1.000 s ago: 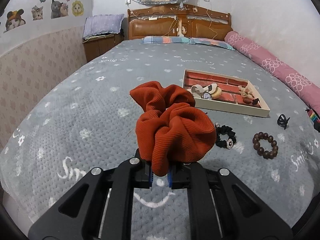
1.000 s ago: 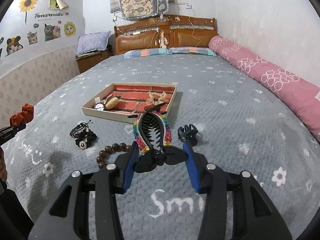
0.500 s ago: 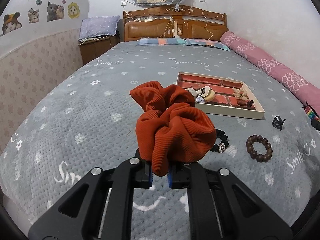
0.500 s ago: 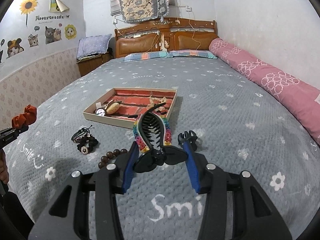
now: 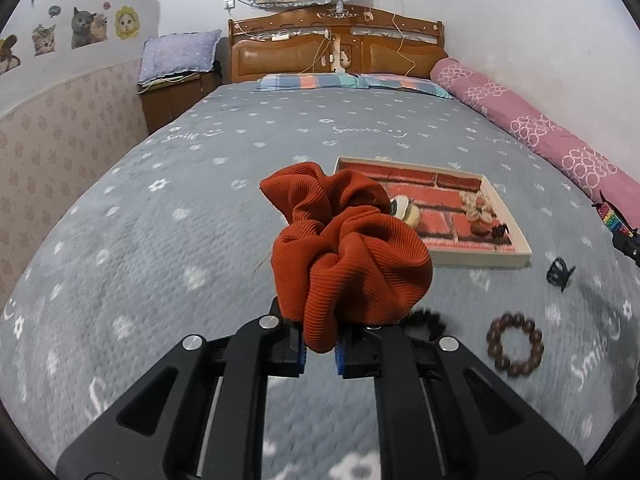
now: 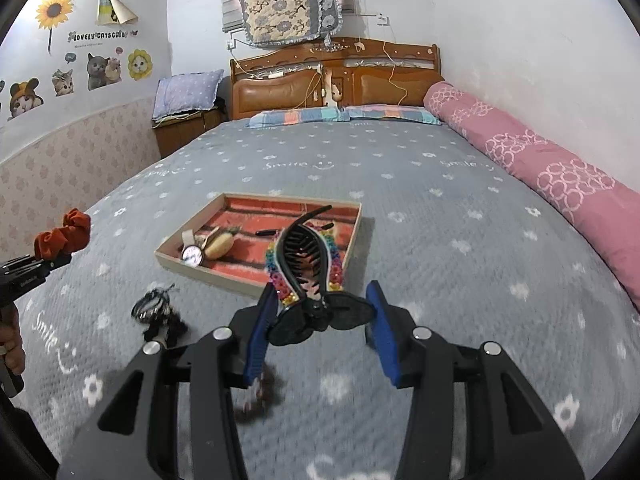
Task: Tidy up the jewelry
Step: 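Carry the scrunchie and claw clip into the tray and open both tools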
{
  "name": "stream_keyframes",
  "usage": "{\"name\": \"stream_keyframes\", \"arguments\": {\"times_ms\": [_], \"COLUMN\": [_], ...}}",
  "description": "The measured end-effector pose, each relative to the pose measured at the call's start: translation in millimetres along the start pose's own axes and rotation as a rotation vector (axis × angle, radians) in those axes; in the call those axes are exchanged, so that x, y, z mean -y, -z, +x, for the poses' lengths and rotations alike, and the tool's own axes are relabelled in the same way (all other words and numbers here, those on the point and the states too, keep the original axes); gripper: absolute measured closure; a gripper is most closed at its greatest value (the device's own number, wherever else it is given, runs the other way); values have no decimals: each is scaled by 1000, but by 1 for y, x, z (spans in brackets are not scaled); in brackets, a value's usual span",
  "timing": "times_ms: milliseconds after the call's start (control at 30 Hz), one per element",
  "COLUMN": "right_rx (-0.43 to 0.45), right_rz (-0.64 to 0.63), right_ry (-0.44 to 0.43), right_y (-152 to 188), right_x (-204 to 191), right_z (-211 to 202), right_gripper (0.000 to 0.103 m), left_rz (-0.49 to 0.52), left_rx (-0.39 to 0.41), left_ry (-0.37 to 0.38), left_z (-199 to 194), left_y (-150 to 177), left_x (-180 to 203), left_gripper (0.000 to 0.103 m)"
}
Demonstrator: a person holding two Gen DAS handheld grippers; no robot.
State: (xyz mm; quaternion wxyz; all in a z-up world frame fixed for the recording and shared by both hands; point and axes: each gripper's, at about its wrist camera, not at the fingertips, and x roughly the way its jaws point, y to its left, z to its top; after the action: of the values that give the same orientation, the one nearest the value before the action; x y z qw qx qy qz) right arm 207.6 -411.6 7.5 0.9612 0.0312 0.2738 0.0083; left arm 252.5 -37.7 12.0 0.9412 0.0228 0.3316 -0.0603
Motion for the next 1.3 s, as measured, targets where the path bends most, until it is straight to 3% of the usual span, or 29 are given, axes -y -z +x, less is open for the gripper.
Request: {"name": "stream_keyframes", "arguments": {"times_ms": [167, 400, 567, 700, 800, 867, 1000, 1067, 1233, 1300], "right_rx": [-17, -99, -189, -237, -270, -284, -254, -233, -120, -74], "right_rz": [-2, 17, 10, 4, 6, 2, 9, 12, 22, 20], "right_ry": [0, 3, 14, 25, 31, 27, 18, 1, -25, -15], "right_y": [-32, -60, -58, -49, -42, -39, -44, -50, -60, -56], "right_x": [-6, -6, -6, -2, -2, -2, -4, -3, 6, 11], "right_z": [51, 151, 218, 249, 262, 266, 251, 234, 152, 114], "right_gripper": [58, 58, 58, 58, 57, 57, 41, 41, 35, 34], "left_rz": [11, 37, 49, 56, 64, 67, 47, 47, 37, 45], "left_rx": [-21, -103, -192, -218, -233, -237, -229, -209, -123, -84], "left_ry": [23, 36, 46, 44, 38, 26, 46, 55, 69, 61], "left_z": [43, 147, 222, 251, 262, 265, 258, 243, 168, 131], "left_y": [-36, -78, -81, -77, -77, -76, -77, -80, -80, -71], "left_x": [14, 39, 48, 53, 54, 54, 50, 48, 33, 27], "left_gripper": [95, 95, 95, 94, 85, 73, 61, 57, 43, 43]}}
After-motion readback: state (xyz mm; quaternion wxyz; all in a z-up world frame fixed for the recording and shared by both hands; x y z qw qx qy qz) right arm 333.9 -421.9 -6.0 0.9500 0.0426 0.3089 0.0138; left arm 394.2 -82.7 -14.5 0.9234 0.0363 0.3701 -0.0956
